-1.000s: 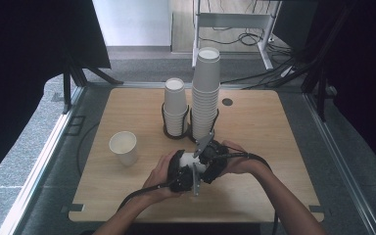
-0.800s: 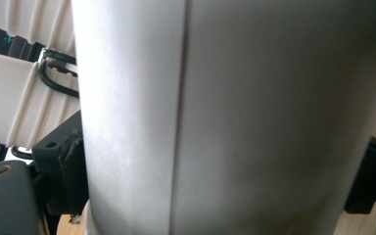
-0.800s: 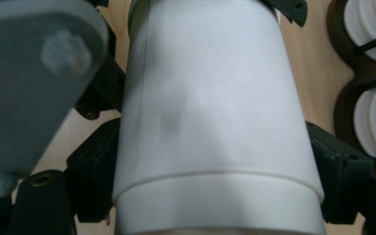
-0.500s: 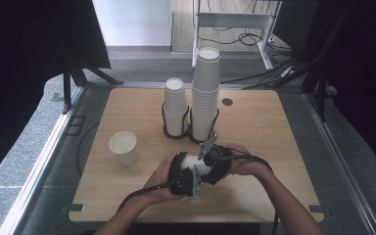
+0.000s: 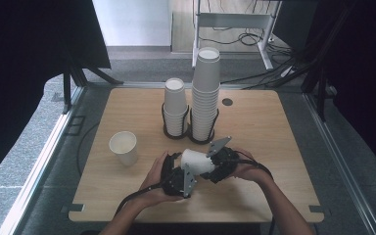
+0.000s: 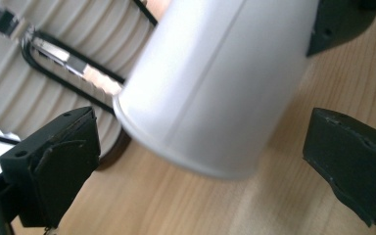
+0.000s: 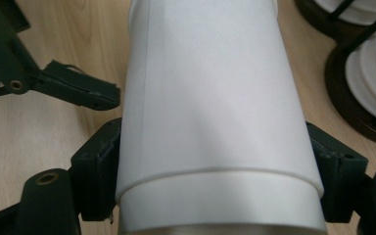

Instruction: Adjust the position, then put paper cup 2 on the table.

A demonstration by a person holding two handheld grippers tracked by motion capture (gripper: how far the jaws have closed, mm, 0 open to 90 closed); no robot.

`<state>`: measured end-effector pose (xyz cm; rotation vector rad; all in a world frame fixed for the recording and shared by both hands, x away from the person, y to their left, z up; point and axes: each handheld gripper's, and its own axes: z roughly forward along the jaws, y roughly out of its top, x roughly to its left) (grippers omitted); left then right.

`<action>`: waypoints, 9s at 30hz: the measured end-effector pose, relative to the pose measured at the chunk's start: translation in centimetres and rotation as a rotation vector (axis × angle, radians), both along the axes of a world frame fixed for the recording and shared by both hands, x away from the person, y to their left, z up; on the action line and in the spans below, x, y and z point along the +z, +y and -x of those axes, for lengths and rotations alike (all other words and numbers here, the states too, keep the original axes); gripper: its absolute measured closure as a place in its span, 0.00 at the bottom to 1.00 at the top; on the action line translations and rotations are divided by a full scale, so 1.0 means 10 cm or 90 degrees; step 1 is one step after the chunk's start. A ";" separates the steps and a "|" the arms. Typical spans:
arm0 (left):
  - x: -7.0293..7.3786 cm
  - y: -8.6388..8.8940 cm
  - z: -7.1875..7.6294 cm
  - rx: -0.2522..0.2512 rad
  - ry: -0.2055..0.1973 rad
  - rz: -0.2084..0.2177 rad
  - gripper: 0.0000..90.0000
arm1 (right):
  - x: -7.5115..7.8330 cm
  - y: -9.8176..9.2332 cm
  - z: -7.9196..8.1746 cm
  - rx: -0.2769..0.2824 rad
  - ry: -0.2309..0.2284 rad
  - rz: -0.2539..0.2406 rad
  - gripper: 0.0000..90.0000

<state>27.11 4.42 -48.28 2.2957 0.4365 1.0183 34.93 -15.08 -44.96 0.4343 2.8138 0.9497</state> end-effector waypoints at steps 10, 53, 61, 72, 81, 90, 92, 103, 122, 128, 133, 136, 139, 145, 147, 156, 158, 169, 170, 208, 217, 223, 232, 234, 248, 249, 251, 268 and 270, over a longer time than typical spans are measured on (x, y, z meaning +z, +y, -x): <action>0.07 0.20 -0.03 0.056 0.058 0.098 0.07 | -0.07 -0.08 0.06 -0.084 -0.002 -0.104 0.24; -0.05 0.48 -0.06 0.131 0.177 0.285 0.16 | -0.44 -0.27 0.43 -0.202 -0.042 -0.339 0.23; -0.03 0.53 -0.08 0.118 0.230 0.344 0.16 | -0.42 -0.29 0.47 -0.216 -0.061 -0.392 0.23; -0.04 0.55 -0.09 0.115 0.253 0.370 0.16 | -0.44 -0.28 0.53 -0.216 -0.082 -0.432 0.23; 0.01 0.58 -0.11 0.106 0.281 0.426 0.16 | -0.44 -0.29 0.57 -0.217 -0.095 -0.487 0.23; 0.07 0.64 -0.12 0.082 0.312 0.482 0.16 | -0.40 -0.27 0.62 -0.202 -0.104 -0.521 0.23; 0.08 0.65 -0.12 0.078 0.315 0.493 0.16 | -0.40 -0.26 0.62 -0.202 -0.105 -0.520 0.23; 0.12 0.67 -0.13 0.032 0.362 0.574 0.16 | -0.41 -0.23 0.64 -0.200 -0.118 -0.515 0.23; 0.16 0.47 -0.30 -0.037 0.464 0.677 0.09 | -0.50 -0.02 0.72 -0.183 -0.153 -0.478 0.24; 0.12 0.43 -0.32 -0.042 0.462 0.686 0.11 | -0.52 0.07 0.75 -0.174 -0.162 -0.461 0.24; 0.10 0.42 -0.32 -0.045 0.447 0.684 0.13 | -0.54 0.06 0.74 -0.177 -0.158 -0.454 0.24; 0.11 0.41 -0.30 -0.049 0.435 0.677 0.14 | -0.54 0.06 0.74 -0.176 -0.157 -0.451 0.23; 0.11 0.41 -0.29 -0.048 0.425 0.665 0.14 | -0.54 0.07 0.73 -0.174 -0.155 -0.448 0.23; 0.12 0.40 -0.28 -0.050 0.412 0.654 0.15 | -0.55 0.07 0.73 -0.173 -0.153 -0.445 0.23; 0.12 0.40 -0.27 -0.051 0.407 0.647 0.15 | -0.55 0.07 0.73 -0.172 -0.152 -0.444 0.23; 0.18 0.37 -0.22 -0.065 0.375 0.607 0.16 | -0.56 0.07 0.73 -0.174 -0.140 -0.437 0.15; 0.20 0.36 -0.20 -0.066 0.360 0.594 0.16 | -0.57 0.08 0.73 -0.173 -0.133 -0.426 0.14; 0.31 0.42 -0.14 -0.041 0.285 0.565 0.16 | -0.61 0.13 0.73 -0.157 -0.120 -0.360 0.12; 0.34 0.46 -0.13 -0.025 0.263 0.555 0.16 | -0.62 0.12 0.73 -0.159 -0.120 -0.356 0.12; -0.02 0.53 -0.55 0.249 0.091 0.357 0.15 | -0.64 0.05 0.72 -0.179 -0.128 -0.331 0.14; -0.08 0.54 -0.67 0.282 0.112 0.347 0.15 | -0.63 0.06 0.73 -0.178 -0.129 -0.326 0.14; -0.11 0.53 -0.72 0.278 0.117 0.343 0.14 | -0.64 0.06 0.73 -0.177 -0.130 -0.327 0.14; 0.00 0.53 -0.65 0.267 0.083 0.350 0.02 | -0.63 0.07 0.74 -0.170 -0.131 -0.325 0.14; 0.04 0.55 -0.62 0.269 0.081 0.355 0.02 | -0.63 0.07 0.75 -0.169 -0.132 -0.325 0.14; 0.30 0.62 -0.32 0.265 0.057 0.361 0.02 | -0.61 0.05 0.75 -0.175 -0.140 -0.326 0.14; 0.30 0.62 -0.32 0.265 0.057 0.361 0.02 | -0.61 0.05 0.75 -0.175 -0.140 -0.326 0.14; 0.37 0.64 -0.26 0.248 0.078 0.364 0.02 | -0.60 0.02 0.74 -0.181 -0.143 -0.329 0.14; 0.51 0.68 0.08 0.121 0.133 0.431 0.06 | -0.54 -0.10 0.71 -0.209 -0.167 -0.346 0.16; 0.46 0.67 0.09 0.104 0.143 0.434 0.07 | -0.54 -0.13 0.70 -0.215 -0.165 -0.352 0.16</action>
